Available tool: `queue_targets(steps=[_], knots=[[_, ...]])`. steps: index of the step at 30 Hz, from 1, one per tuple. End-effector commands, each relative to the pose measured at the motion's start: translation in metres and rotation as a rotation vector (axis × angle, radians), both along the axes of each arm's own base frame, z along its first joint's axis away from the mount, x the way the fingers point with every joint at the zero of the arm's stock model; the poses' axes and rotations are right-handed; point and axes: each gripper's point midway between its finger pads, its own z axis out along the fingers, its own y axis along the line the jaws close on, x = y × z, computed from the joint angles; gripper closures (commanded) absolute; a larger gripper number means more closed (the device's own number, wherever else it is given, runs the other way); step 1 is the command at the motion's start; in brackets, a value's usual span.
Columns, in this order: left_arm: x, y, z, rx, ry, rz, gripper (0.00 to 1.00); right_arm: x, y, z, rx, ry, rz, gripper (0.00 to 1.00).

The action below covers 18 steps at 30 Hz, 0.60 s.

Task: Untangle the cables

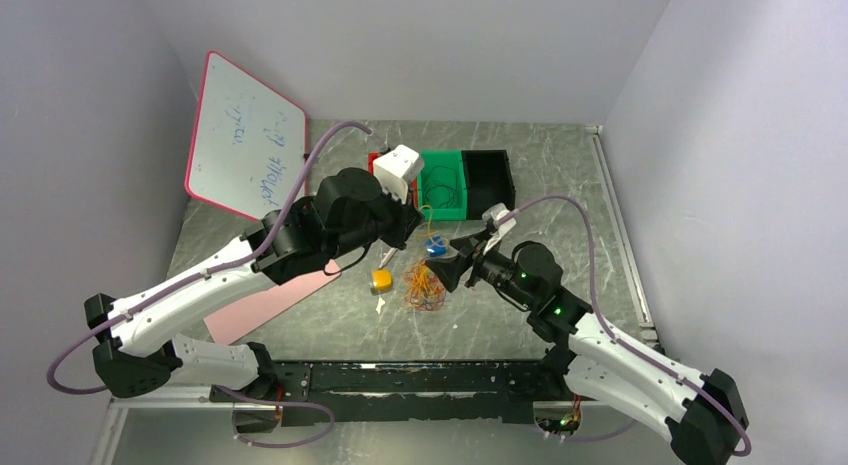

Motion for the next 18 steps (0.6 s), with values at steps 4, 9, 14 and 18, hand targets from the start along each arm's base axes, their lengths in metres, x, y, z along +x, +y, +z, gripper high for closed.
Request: queue_targets(steps=[4, 9, 14, 18], knots=[[-0.007, -0.006, 0.02, -0.045, -0.015, -0.045, 0.93, 0.007, 0.02, 0.025, 0.1, -0.072, 0.047, 0.18], [-0.011, -0.006, 0.035, -0.079, -0.026, -0.057, 0.93, 0.026, 0.034, 0.022, 0.13, -0.043, 0.024, 0.22], [-0.016, -0.008, 0.065, -0.151, -0.05, -0.089, 0.93, 0.035, 0.052, -0.008, 0.117, 0.007, 0.053, 0.34], [-0.021, -0.004, 0.095, -0.198, -0.091, -0.109, 0.93, 0.034, 0.07, -0.037, 0.067, 0.061, 0.127, 0.53]])
